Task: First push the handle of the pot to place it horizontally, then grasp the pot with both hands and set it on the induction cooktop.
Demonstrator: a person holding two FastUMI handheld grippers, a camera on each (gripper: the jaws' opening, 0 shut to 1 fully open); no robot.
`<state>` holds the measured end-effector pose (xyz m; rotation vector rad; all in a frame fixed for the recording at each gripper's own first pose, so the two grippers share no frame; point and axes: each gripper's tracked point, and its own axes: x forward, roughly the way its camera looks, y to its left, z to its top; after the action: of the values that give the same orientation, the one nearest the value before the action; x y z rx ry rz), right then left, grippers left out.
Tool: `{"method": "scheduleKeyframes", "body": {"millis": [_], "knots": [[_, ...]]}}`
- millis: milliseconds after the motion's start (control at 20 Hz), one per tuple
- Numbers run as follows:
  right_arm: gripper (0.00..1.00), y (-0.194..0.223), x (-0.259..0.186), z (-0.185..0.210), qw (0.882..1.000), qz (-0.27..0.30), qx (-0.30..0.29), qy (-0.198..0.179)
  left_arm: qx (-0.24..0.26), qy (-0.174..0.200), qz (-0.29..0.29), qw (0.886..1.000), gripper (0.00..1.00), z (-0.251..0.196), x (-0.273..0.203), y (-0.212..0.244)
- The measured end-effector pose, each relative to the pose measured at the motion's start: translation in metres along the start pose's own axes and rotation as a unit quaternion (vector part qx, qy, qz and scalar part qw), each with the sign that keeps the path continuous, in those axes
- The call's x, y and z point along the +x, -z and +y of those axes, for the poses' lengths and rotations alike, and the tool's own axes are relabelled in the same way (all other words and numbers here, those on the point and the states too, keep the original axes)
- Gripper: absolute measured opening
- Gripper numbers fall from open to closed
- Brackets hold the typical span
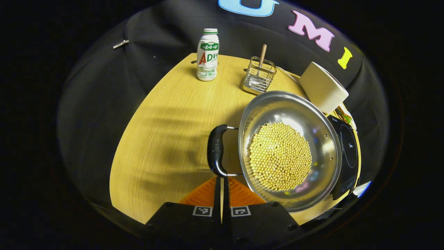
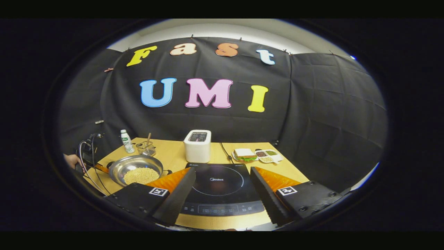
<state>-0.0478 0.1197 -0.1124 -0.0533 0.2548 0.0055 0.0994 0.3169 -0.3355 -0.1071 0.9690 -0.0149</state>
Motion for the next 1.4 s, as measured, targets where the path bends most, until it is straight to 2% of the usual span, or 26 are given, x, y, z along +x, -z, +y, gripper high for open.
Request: {"method": "scheduleKeyframes", "body": {"millis": [200, 400, 450, 550, 650, 750, 800, 950, 1200, 1400], "knots": [[0.99, -0.002, 0.021, 0.024, 0.999, 0.014, 0.017, -0.028, -0.004, -0.015, -0.031, 0.999, 0.05, 0.018, -0.025, -0.01], [0.99, -0.007, 0.041, 0.046, 0.998, 0.029, 0.038, -0.049, 0.008, -0.028, -0.069, 0.997, 0.22, 0.028, -0.052, -0.027], [0.98, -0.01, 0.046, 0.051, 0.997, 0.029, 0.039, -0.053, 0.02, -0.03, -0.081, 0.996, 0.37, 0.028, -0.057, -0.033], [0.98, -0.012, 0.054, 0.058, 0.997, 0.03, 0.039, -0.057, 0.041, -0.027, -0.098, 0.994, 0.57, 0.024, -0.064, -0.037], [0.98, -0.01, 0.062, 0.068, 0.996, 0.037, 0.047, -0.063, 0.051, -0.026, -0.105, 0.993, 0.99, 0.02, -0.065, -0.036], [0.94, -0.003, 0.072, 0.079, 0.995, 0.054, 0.053, -0.067, 0.047, -0.032, -0.121, 0.991, 0.95, 0.017, -0.076, -0.043], [0.99, -0.001, 0.076, 0.084, 0.994, 0.062, 0.057, -0.069, 0.041, -0.028, -0.126, 0.991, 0.96, 0.014, -0.08, -0.043], [0.99, 0.01, 0.088, 0.104, 0.99, 0.088, 0.067, -0.083, 0.031, -0.002, -0.145, 0.989, 0.96, 0.002, -0.088, -0.049], [0.99, 0.038, 0.107, 0.137, 0.981, 0.14, 0.075, -0.107, 0.049, 0.005, -0.155, 0.987, 0.96, -0.003, -0.084, -0.06], [0.99, 0.062, 0.125, 0.161, 0.973, 0.174, 0.081, -0.126, 0.04, 0.029, -0.157, 0.986, 0.96, -0.015, -0.073, -0.065]]}}
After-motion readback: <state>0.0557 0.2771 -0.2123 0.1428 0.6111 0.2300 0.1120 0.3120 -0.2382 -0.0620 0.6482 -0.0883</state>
